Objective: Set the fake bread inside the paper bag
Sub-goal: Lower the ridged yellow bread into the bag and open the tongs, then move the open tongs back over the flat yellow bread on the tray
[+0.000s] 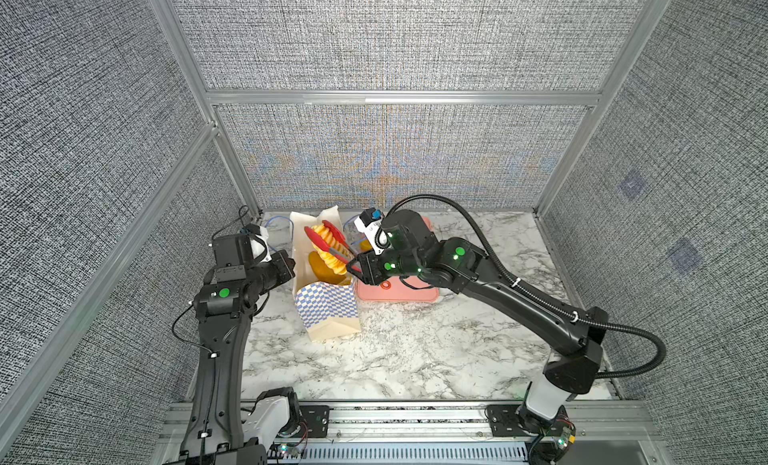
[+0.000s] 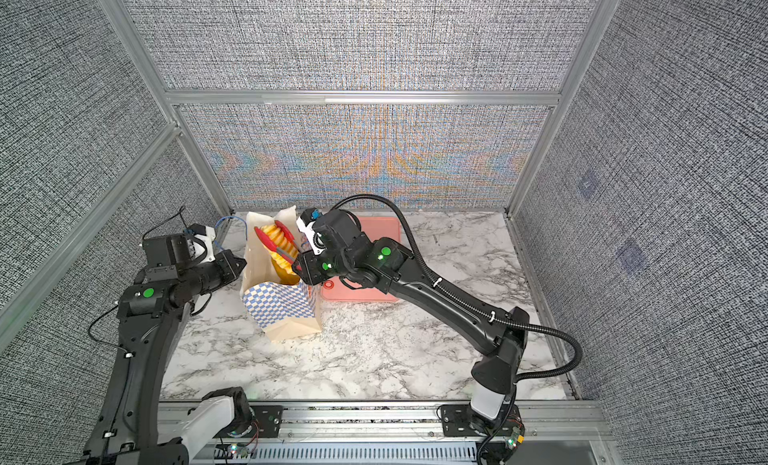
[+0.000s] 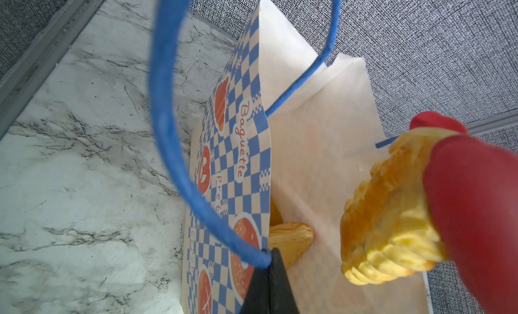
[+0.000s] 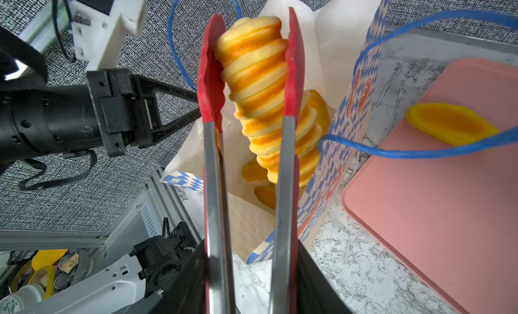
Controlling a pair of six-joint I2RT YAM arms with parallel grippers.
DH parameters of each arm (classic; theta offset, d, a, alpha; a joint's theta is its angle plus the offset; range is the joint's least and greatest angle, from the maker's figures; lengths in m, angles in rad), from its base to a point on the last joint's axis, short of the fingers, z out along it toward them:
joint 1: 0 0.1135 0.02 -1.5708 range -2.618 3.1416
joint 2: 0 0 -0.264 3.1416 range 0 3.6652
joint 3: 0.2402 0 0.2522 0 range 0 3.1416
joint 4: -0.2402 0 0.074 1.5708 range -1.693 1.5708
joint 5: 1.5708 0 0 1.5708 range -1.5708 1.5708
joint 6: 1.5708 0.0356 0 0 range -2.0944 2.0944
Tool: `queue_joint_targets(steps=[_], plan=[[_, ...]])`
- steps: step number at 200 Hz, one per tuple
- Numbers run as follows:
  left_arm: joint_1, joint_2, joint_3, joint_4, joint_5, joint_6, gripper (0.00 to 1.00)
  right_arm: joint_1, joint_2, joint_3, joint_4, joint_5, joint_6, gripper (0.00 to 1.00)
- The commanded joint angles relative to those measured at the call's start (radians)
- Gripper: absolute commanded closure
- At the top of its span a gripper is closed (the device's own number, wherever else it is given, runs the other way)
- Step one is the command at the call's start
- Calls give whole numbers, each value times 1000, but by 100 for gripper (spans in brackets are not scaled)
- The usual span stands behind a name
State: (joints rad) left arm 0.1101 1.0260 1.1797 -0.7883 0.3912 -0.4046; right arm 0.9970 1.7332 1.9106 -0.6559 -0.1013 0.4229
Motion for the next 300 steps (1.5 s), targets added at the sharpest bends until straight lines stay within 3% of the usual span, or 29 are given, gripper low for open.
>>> queue_joint_targets(steps=[1, 48, 163, 237, 300], plan=[[1, -1, 2, -3, -5, 5, 100, 2, 2, 19, 9, 10, -17, 51], [1, -2, 4, -6, -6, 6, 100, 4, 7, 33, 6, 11, -21, 46], [0, 5, 11, -6, -6, 6, 100, 4, 7, 73, -12, 15, -36, 46], [0, 4, 15, -6, -3, 6, 100, -10, -16, 168, -105, 135, -145, 46], [1, 6, 17, -7, -4, 8, 100, -79, -84, 143, -122, 190, -174, 46]])
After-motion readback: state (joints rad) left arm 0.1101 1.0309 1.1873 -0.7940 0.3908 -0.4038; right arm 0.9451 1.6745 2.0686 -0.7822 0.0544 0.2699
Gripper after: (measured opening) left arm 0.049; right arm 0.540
